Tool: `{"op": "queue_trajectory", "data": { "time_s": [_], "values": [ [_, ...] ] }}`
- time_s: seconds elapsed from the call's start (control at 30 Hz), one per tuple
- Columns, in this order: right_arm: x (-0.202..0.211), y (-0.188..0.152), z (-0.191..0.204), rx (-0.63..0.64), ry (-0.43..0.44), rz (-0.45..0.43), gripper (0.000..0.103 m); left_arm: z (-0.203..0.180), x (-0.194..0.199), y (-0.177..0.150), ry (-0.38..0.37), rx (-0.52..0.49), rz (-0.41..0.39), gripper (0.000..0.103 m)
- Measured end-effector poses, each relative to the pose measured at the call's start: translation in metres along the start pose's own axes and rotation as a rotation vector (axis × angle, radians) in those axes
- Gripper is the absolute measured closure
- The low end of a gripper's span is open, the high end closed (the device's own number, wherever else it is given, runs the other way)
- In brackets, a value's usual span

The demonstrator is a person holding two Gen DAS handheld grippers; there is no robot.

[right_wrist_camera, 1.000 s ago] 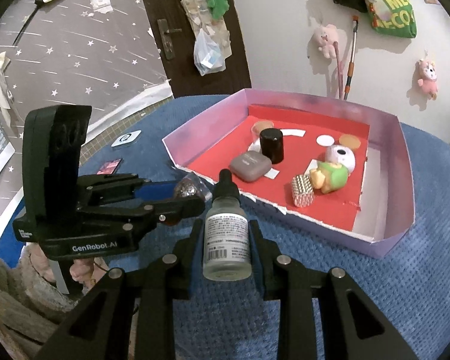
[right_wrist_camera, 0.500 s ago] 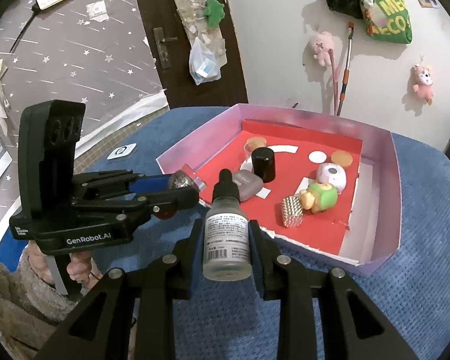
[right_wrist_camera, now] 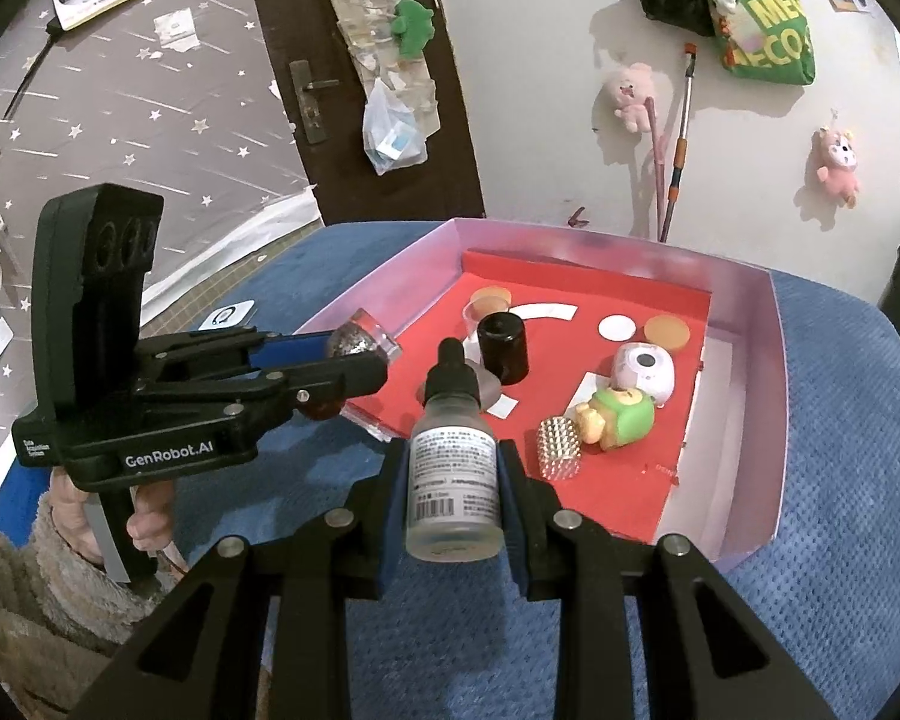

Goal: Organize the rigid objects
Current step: 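Carry the brown bottle and dropper bottle into the box and lower them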

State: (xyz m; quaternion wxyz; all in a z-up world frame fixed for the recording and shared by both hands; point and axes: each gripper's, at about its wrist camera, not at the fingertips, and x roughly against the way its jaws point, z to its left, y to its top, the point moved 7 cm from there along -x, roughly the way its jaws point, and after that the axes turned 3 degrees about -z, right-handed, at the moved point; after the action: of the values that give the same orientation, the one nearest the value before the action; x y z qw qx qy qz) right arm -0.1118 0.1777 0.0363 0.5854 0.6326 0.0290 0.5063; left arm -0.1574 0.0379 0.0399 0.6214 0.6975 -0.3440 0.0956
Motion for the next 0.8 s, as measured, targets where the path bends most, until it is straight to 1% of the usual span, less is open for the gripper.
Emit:
{"op": "queue_trajectory", "data": {
  "time_s": [0.17,0.3,0.57,0.8],
  "values": [
    [-0.008,0.005,-0.006,-0.013,-0.002,0.007,0.073,0.003,-0.011,0.001,-0.020,0.001,0.036,0.074],
    [-0.018,0.006,-0.013,-0.025,-0.009,0.032,0.073,0.006,-0.020,0.000,-0.029,-0.002,0.064,0.074],
    [-0.039,0.003,-0.025,-0.067,0.000,0.078,0.073,0.010,-0.038,-0.009,-0.053,-0.001,0.119,0.074],
    [-0.050,0.000,-0.028,-0.076,0.006,0.104,0.073,0.012,-0.052,-0.016,-0.064,0.003,0.168,0.074]
  ]
}}
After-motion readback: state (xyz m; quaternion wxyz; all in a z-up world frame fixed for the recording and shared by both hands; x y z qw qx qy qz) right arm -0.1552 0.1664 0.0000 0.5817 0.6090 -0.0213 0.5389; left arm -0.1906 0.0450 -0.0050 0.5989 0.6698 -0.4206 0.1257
